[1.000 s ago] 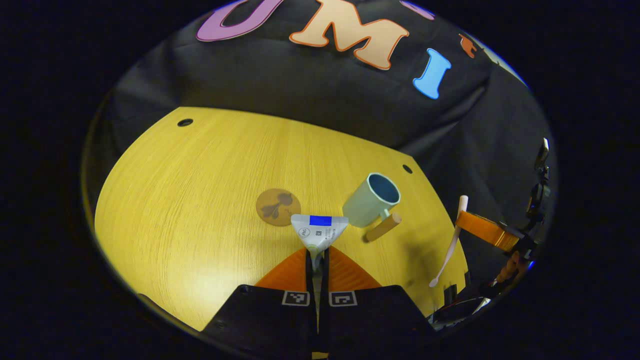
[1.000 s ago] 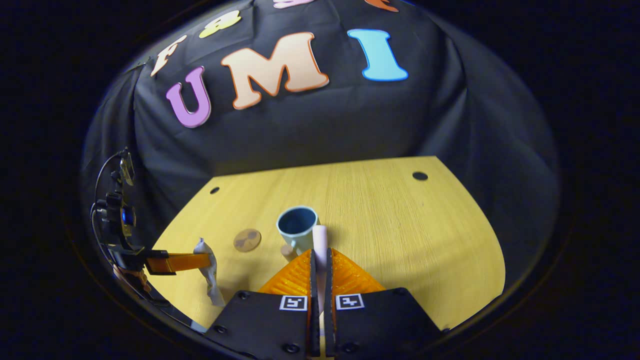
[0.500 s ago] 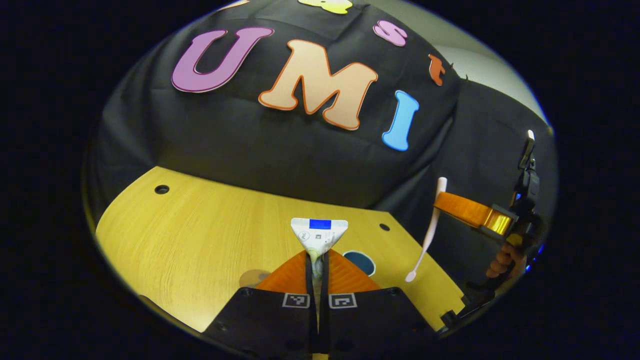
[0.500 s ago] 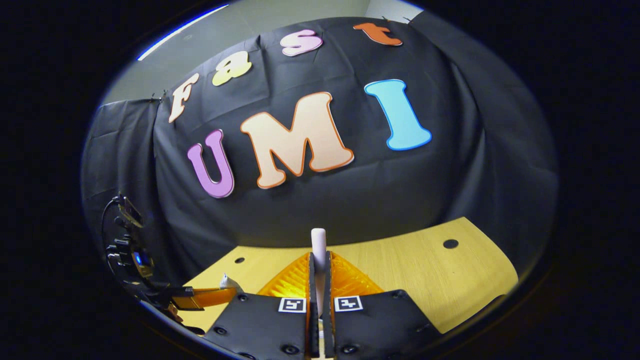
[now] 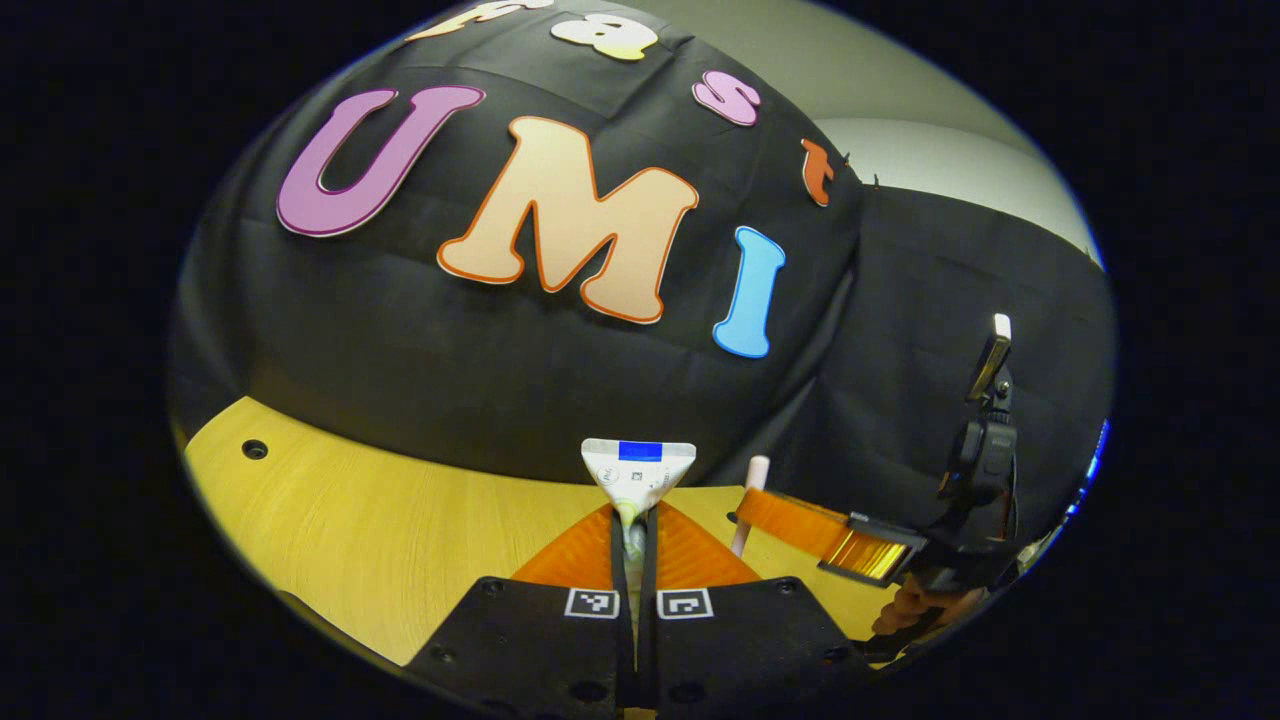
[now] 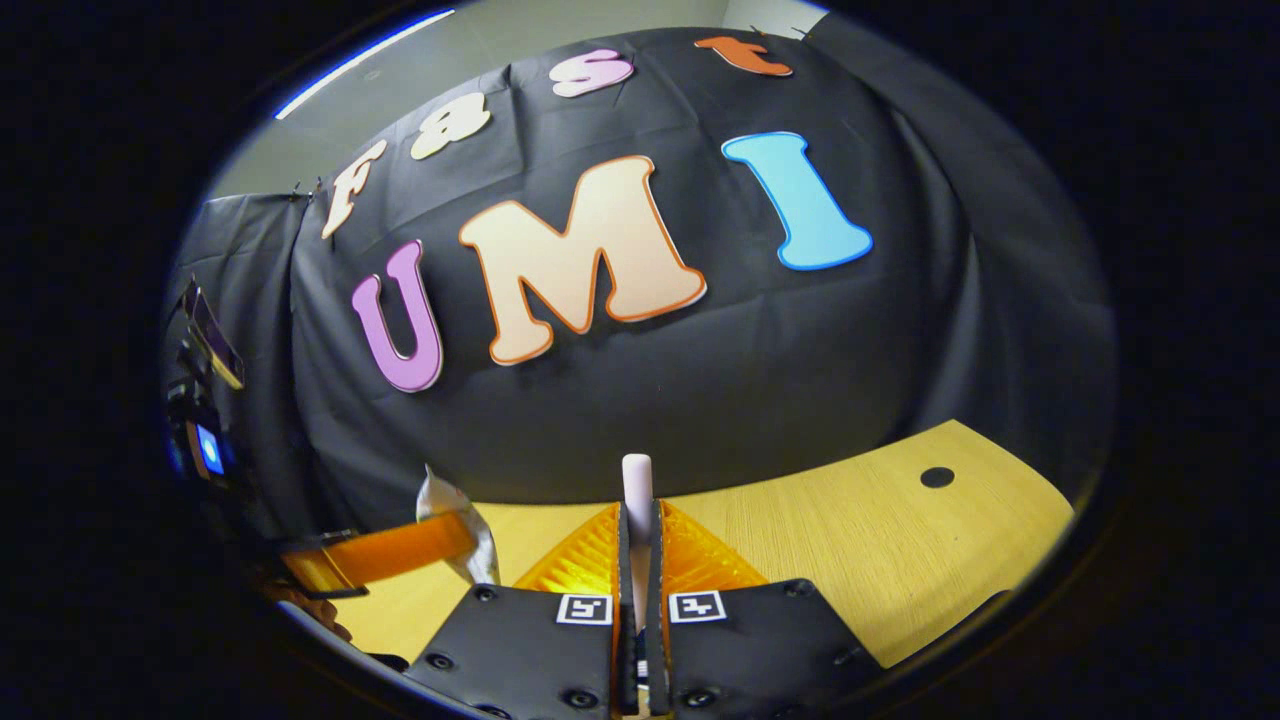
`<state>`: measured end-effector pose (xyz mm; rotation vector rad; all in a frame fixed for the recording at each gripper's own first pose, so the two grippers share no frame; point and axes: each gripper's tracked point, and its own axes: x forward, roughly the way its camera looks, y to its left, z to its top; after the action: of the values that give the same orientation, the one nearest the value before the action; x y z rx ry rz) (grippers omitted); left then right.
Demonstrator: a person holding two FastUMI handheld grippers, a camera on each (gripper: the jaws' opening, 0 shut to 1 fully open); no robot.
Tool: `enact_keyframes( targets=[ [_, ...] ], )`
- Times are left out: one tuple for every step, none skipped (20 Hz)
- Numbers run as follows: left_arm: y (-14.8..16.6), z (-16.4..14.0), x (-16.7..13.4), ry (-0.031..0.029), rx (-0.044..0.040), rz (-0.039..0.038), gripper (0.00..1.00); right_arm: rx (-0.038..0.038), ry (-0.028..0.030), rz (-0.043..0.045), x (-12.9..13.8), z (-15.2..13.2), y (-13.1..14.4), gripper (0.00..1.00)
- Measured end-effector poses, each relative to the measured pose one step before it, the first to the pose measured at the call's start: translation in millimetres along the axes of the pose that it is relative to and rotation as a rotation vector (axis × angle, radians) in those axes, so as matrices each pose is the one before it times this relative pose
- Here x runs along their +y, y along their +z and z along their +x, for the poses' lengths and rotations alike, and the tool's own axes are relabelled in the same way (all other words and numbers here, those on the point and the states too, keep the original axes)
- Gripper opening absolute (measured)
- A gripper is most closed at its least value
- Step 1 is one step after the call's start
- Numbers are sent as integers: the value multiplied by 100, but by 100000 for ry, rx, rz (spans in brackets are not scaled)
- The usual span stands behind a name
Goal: Put the toothbrush and toothpaste on the desktop into the cup, then pick up the cup and place it on the coaster on the desktop.
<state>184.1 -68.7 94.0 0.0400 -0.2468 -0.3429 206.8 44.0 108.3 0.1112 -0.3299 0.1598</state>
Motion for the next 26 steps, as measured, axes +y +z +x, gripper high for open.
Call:
enact_keyframes(
  targets=[
    [-9, 443, -351, -1543, -651, -314, 0, -446, -1052, -626, -382, 281, -451, 5],
    [-106, 667, -280, -1432, -814, -571, 0, -81, -1276, -664, -373, 329, -318, 6],
    [-129, 447, -307, -1524, 19, -452, 0, 431, -205, 93, -159, 73, -290, 7],
    [-240, 499, -277, -1119, -99, -243, 0, 1170, -123, 905, -186, 198, -433, 9],
    [-194, 305, -168, -881, -44, 53, 0, 1256, -40, 1562, -131, 51, -266, 10],
    [-388, 192, -201, -775, 811, 375, 0, 858, -878, 949, -440, -116, -6, 12],
    [-360, 158, -172, -792, 827, 593, 0, 68, -1242, 976, -377, -235, 243, 13],
    [-488, 200, -124, -674, 778, 717, 0, -375, -1312, 1079, -554, -447, 469, 29],
    [-352, 171, -177, -642, 586, 772, 0, -524, -1695, 628, -623, -110, 269, 31],
    [-288, 56, -176, -772, 251, 307, 0, -654, -1129, 808, -664, -680, 616, 47],
    [-415, 207, -210, -907, 393, -39, 0, -474, -1801, 130, -678, -465, 442, 63],
    [-479, 123, -226, -1100, 602, -36, 0, -1239, -3308, -921, -1261, -419, 361, 80],
    [-294, 298, -180, -786, -203, -270, 0, -940, -2894, -655, -1007, -446, 439, 97],
    [-260, 139, -179, -701, -69, -54, 0, -441, -2770, 57, -1196, -963, 409, 96],
    [-429, 242, -203, -977, -171, 161, 0, 281, -2123, 853, -863, -543, 96, 96],
    [-431, 229, -209, -974, 10, 288, 0, -307, -1638, 590, -811, -513, 48, 97],
    [-684, 304, -144, -800, 985, 499, 0, -79, -1997, -57, -859, -539, 27, 98],
    [-597, 167, -150, -985, 699, 769, 1, -57, -1750, -530, -790, -465, -268, 94],
    [-666, 152, -291, -1456, 1203, 750, 4, 582, -1777, -493, -728, -467, -167, 98],
    [-622, 52, -274, -1470, 1061, 597, 4, 273, -1181, -121, -516, -312, -198, 98],
    [-596, 123, -142, -1155, 957, 252, 6, 205, -852, -11, -406, -362, -97, 98],
    [-310, 31, -45, -266, 1458, 12, 11, 16, -489, -95, -285, -387, -171, 98],
    [66, -343, -88, -681, -906, -537, 13, 142, -438, -233, -203, -236, -39, 98],
    [211, -50, -110, -264, -1291, -547, 20, 78, -234, -51, -46, -166, -31, 98],
    [595, -268, -171, -318, -1653, -487, 42, 30, 78, -162, 48, -277, 1, 98],
    [503, -308, -59, 160, -1593, -251, 49, -290, -134, -438, -68, -159, -5, 99]
  ],
)
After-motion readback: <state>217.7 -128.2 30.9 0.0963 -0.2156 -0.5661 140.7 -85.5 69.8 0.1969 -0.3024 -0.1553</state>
